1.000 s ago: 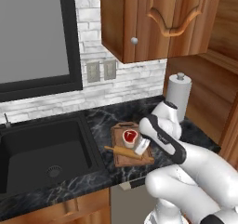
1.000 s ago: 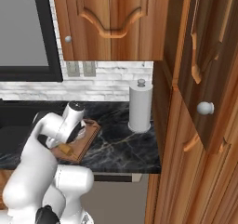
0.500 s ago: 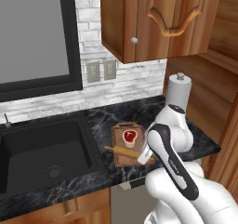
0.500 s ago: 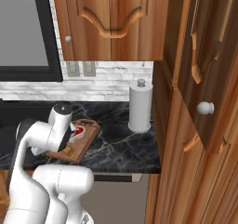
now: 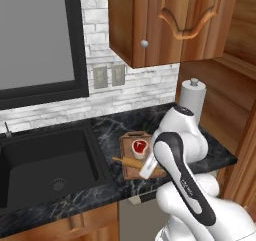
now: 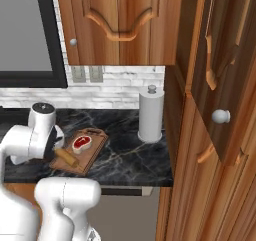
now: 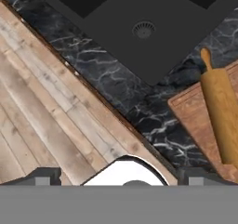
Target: Open the cabinet, retrieve the rolling pin, and place it next to the meat on the cutting board to prepare for tenderizing.
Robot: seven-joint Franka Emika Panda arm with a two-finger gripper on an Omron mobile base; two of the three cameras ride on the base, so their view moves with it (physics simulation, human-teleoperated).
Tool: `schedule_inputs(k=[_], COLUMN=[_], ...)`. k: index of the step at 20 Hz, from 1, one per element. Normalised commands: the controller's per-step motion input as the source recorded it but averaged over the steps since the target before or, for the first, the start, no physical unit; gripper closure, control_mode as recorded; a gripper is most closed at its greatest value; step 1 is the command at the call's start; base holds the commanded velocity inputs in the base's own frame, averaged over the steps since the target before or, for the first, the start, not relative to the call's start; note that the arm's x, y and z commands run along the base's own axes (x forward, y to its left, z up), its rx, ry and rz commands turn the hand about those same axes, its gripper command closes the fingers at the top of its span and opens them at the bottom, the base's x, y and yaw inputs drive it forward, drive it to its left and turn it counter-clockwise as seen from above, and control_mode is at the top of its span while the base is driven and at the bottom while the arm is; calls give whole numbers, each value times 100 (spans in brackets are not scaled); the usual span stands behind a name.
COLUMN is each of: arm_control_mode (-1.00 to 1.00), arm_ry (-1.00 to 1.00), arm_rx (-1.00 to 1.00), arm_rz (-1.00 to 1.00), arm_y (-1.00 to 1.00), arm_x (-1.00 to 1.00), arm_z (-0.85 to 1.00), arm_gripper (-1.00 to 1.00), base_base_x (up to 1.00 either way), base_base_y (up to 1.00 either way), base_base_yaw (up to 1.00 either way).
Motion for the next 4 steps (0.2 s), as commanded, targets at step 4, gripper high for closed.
schedule_inputs(k=[4], arm_control_mode=[-100], arm_ry=[-14], arm_rx=[0], arm_rz=[-9], arm_y=[30], arm_x=[-54], arm_z=[19], arm_gripper=[-100], base_base_x=[0], base_base_y=[0], base_base_yaw=[0])
